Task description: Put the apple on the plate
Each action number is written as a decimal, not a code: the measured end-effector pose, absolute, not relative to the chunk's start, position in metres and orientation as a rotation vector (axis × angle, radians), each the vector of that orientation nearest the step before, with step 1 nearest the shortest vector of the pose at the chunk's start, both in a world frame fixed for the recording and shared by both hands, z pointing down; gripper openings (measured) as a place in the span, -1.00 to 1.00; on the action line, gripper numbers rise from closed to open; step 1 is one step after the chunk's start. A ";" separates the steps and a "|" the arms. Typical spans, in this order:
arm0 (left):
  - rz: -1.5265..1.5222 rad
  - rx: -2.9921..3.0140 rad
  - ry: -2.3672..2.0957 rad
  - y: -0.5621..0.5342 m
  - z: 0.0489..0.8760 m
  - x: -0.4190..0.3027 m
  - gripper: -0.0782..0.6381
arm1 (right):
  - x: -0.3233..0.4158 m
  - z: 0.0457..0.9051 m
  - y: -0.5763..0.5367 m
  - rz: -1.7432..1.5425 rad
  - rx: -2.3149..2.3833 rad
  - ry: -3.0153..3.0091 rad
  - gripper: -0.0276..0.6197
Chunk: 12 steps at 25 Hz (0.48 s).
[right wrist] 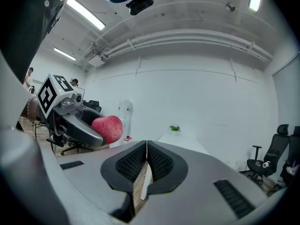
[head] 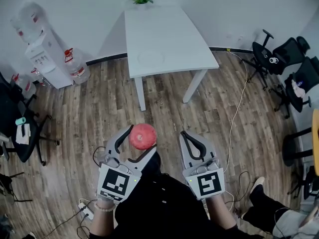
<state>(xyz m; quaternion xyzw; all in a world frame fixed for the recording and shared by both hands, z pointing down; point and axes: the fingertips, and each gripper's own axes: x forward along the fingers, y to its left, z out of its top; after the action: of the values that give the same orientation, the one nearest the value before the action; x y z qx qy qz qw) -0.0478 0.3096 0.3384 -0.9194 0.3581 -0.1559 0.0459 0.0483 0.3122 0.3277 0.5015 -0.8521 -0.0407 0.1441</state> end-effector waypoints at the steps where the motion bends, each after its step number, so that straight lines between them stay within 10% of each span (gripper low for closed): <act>1: -0.473 -2.803 1.084 0.305 0.338 -0.048 0.21 | 0.048 0.328 0.309 -0.116 1.445 -2.455 -0.79; 12: -0.469 -2.837 1.078 0.252 0.341 -0.034 0.21 | 0.060 0.330 0.259 -0.093 1.456 -2.430 -0.79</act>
<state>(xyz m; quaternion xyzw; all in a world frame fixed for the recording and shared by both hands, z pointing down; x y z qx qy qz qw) -0.0337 0.2515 0.3412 -0.9233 0.3508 -0.1526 0.0351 0.0597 0.2588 0.3299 0.5076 -0.8473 -0.0323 0.1530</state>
